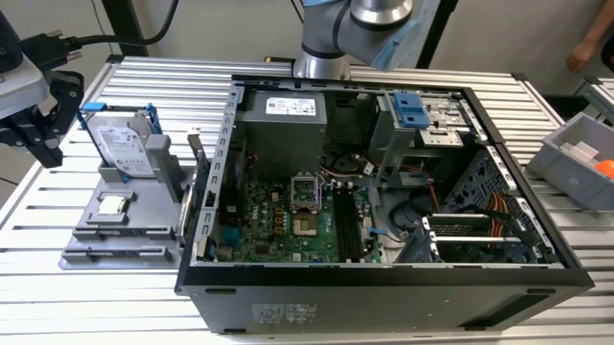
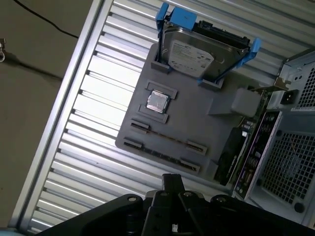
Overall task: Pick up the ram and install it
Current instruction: 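Pick up the ram and move it above insertion slot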
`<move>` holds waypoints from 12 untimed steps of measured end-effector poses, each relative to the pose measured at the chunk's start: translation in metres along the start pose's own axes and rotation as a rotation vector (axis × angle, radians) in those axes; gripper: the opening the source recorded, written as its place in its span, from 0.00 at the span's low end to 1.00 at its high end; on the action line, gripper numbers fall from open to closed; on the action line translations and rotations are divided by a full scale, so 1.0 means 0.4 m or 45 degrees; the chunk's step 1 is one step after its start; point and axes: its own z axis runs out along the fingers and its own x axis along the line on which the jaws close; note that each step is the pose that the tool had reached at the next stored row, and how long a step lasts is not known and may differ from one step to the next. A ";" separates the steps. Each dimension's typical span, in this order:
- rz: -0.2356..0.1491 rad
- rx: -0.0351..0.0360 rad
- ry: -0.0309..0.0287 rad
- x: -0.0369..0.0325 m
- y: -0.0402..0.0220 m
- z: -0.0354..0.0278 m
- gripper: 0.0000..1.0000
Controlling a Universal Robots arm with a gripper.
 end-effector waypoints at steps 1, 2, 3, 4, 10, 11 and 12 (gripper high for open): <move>-0.004 -0.0001 0.0001 0.000 0.000 0.000 0.00; -0.009 -0.0002 0.0003 0.000 0.000 0.000 0.00; -0.014 -0.0002 0.0006 0.000 0.000 0.000 0.00; -0.019 -0.0002 0.0008 0.000 0.000 0.000 0.00; -0.048 -0.0006 0.0022 0.000 0.000 0.000 0.00; -0.052 -0.0006 0.0024 0.000 0.000 0.000 0.00; -0.055 -0.0007 0.0025 0.000 0.000 0.000 0.00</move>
